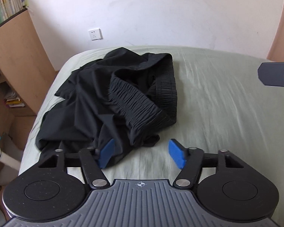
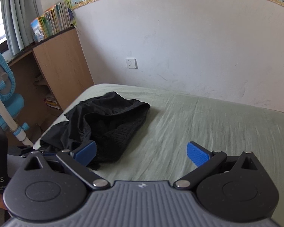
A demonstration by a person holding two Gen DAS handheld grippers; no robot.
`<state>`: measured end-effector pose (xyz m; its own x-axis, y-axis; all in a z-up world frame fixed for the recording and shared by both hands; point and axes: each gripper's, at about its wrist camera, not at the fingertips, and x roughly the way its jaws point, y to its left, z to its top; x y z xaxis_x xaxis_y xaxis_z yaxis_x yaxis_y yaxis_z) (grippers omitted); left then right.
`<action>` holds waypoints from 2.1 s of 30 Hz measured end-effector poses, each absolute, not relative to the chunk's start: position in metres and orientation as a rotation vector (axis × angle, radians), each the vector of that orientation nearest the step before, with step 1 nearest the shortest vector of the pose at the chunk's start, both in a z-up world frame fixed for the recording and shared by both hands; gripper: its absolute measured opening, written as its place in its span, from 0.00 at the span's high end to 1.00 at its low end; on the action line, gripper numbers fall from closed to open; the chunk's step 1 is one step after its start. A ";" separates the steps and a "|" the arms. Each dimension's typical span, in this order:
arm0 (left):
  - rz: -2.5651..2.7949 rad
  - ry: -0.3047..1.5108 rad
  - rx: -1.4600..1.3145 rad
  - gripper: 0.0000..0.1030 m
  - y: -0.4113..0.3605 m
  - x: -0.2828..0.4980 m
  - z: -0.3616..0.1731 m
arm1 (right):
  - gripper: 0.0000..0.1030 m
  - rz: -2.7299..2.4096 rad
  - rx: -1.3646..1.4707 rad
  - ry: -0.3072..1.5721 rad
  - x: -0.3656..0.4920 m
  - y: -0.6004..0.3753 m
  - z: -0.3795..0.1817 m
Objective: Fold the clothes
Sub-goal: 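Move both tools toward the crumpled black shorts on the bed, then grasp the elastic waistband with the left tool while the right tool grasps another waistband part, then lift the shorts by the waistband with both tools and lay them on the bed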
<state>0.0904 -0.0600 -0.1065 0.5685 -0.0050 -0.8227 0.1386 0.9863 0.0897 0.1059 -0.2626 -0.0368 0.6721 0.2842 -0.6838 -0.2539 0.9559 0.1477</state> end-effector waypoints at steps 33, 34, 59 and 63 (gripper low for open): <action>-0.104 1.077 0.109 0.94 -0.043 0.155 -0.148 | 0.15 0.428 0.274 0.998 0.281 -0.219 -0.111; -0.100 1.076 0.102 0.94 -0.042 0.157 -0.149 | 0.17 0.407 0.327 1.020 0.288 -0.219 -0.117; -0.087 1.031 0.050 0.95 -0.043 0.145 -0.133 | 0.95 0.319 0.519 1.009 0.304 -0.225 -0.116; -0.114 0.986 0.053 0.95 -0.049 0.131 -0.100 | 0.96 0.288 0.521 0.936 0.279 -0.262 -0.076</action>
<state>0.1308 -0.0494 -0.0997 0.5470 -0.0722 -0.8340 0.1202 0.9927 -0.0071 0.2785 -0.2622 -0.0759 0.5677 0.4521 -0.6880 -0.0126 0.8404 0.5419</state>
